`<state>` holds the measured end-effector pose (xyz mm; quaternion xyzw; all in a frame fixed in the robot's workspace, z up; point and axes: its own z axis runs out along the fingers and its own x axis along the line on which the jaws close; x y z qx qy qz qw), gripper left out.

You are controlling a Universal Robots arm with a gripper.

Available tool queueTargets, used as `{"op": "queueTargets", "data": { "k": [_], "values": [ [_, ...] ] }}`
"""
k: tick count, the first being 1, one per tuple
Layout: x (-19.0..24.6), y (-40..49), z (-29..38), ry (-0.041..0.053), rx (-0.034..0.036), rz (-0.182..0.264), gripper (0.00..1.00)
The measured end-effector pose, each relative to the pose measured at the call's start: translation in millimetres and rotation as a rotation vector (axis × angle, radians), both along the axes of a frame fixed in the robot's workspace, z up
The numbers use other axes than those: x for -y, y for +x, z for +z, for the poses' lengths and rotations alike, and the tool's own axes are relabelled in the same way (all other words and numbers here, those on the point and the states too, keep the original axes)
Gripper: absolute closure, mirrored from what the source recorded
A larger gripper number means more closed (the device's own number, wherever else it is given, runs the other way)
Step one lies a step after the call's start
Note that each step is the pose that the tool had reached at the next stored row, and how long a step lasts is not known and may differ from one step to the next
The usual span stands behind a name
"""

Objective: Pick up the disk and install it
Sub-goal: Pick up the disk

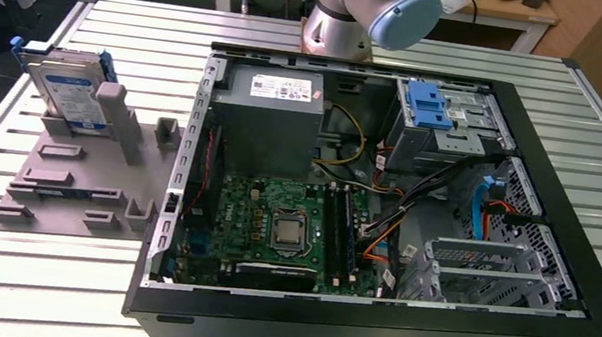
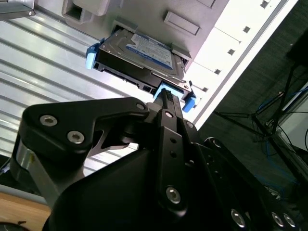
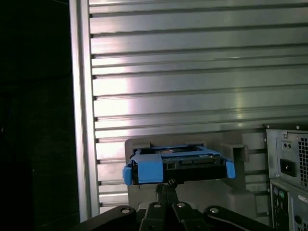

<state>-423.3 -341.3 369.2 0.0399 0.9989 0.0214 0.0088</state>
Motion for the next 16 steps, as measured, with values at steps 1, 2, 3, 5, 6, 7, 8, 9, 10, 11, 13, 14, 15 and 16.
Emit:
{"op": "queueTargets", "data": {
  "k": [1,2,3,5,6,7,8,9,10,11,13,14,15,16],
  "values": [
    [0.0,0.0,0.0,0.0,0.0,0.001,0.89],
    [0.0,0.0,0.0,0.0,0.0,0.002,0.89],
    [0.0,0.0,0.0,0.0,0.0001,0.002,0.89],
    [0.0,0.0,0.0,0.0,0.0,0.004,0.89],
    [-0.1,0.0,0.0,0.0,0.0,0.005,0.89],
    [0.0,0.0,0.0,0.0,0.0,0.006,0.89],
    [0.0,0.0,0.0,0.0,0.0,0.007,0.89],
    [0.0,0.0,0.0,0.0,0.0,0.009,0.89],
    [0.0,0.0,0.0,0.0,0.0,0.01,0.89],
    [0.0,0.0,0.0,0.0,0.0,0.011,0.89],
    [-0.1,0.0,0.0,0.0,0.0,0.013,0.89],
    [-0.1,0.0,0.0,0.0,0.0,0.013,0.89],
    [-0.1,0.0,0.0,0.0,0.0,0.014,0.89],
    [-0.1,0.0,0.0,0.0,0.0,0.015,0.89]
  ]
}}
